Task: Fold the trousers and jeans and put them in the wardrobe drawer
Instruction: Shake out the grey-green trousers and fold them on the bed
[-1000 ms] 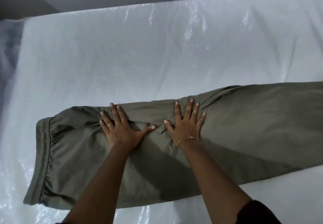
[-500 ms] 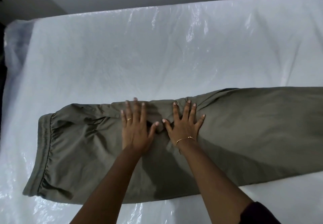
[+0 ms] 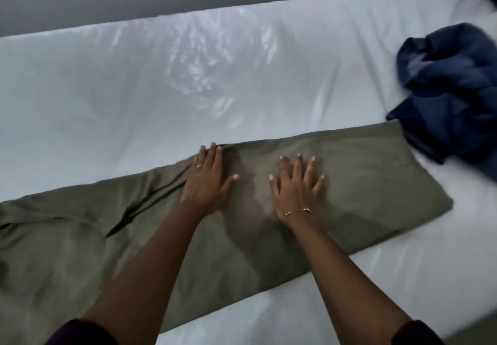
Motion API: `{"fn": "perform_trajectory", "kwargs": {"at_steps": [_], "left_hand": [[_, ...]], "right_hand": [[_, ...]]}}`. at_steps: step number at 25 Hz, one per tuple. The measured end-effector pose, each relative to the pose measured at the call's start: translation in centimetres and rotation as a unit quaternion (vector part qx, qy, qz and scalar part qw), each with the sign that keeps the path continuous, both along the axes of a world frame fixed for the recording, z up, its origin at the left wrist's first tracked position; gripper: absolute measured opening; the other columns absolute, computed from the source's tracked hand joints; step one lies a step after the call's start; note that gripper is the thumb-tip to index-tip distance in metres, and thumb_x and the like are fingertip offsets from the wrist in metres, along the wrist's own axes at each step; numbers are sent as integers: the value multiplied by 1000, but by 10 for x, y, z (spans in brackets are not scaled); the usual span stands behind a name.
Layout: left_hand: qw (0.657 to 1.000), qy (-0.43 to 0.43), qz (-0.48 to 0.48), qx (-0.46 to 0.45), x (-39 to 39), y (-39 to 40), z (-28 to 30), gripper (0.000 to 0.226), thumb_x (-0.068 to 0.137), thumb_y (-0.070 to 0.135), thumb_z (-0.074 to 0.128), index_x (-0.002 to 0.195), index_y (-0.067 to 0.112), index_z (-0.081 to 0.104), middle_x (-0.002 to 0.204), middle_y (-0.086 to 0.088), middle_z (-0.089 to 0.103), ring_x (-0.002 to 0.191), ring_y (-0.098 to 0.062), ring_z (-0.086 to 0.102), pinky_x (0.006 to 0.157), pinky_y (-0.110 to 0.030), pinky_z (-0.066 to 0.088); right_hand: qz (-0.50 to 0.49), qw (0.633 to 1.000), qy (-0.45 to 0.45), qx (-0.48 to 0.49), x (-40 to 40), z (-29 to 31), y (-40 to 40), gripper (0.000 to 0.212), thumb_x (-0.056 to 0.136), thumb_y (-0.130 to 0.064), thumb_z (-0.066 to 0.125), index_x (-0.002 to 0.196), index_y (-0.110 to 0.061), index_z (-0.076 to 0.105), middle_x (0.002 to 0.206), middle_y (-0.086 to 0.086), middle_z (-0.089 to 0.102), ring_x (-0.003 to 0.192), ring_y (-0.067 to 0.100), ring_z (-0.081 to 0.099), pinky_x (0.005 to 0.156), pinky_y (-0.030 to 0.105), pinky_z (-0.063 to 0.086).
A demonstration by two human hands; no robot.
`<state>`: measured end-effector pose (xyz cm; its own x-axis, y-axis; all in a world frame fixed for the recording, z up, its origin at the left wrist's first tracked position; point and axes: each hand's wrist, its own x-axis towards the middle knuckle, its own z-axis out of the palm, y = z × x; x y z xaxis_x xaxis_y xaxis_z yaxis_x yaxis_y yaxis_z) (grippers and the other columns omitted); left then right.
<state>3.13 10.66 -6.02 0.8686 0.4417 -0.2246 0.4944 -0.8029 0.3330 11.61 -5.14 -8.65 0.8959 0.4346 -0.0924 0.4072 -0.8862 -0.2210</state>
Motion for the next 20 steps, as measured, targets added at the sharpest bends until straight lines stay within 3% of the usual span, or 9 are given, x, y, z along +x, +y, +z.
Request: {"fn": "perform_trajectory", "kwargs": {"at_steps": [4,7,10,12,16,18,20], "left_hand": [[987,-34,147,55,55,-48,-13,65,94,43,44,145,8,26,153,-14,25,139,-35,24,112,-48,18],[976,-31,196,91,81,-78,-21,64,92,42,48,143,7,32,153,-16,26,141,-36,15,112,-54,8],[985,-85,100,114,114,-110,-32,67,89,47,34,141,3,36,153,-19,24,143,-37,7,111,-57,-4],[988,-105,-15,115,134,-137,-35,72,91,54,24,138,3,40,151,-18,28,142,-36,12,113,-53,-7],[976,-83,-169,110,156,-182,-39,81,89,66,10,140,10,40,150,-14,32,141,-33,20,113,-43,-7],[977,-33,-182,105,159,-194,-43,84,88,67,4,141,11,38,150,-15,30,140,-33,23,112,-44,-6],[976,-34,-183,111,160,-196,-46,87,87,69,3,142,11,36,152,-15,26,141,-33,21,113,-43,-5]], "right_hand": [[-73,995,41,-47,74,-4,-104,57,88,-47,21,142,-35,32,156,6,20,143,42,5,108,65,6],[-105,993,8,-52,117,0,-161,50,88,-40,29,129,-28,54,140,10,49,129,44,39,98,68,26],[-139,988,-39,-51,149,6,-198,33,83,-19,54,113,-23,67,124,18,60,111,47,54,86,65,40],[-193,980,-51,-1,163,7,-212,41,81,-8,64,120,-22,63,126,26,53,105,50,52,83,56,44],[-262,963,67,4,188,24,-221,56,89,-19,56,140,-12,35,130,21,44,108,37,52,85,40,44],[-290,939,184,20,204,37,-221,49,86,-16,56,133,-10,42,131,17,48,112,35,53,86,37,46],[-275,931,240,22,207,55,-214,44,83,-14,57,126,-12,48,128,13,54,113,34,54,88,36,46]]}}
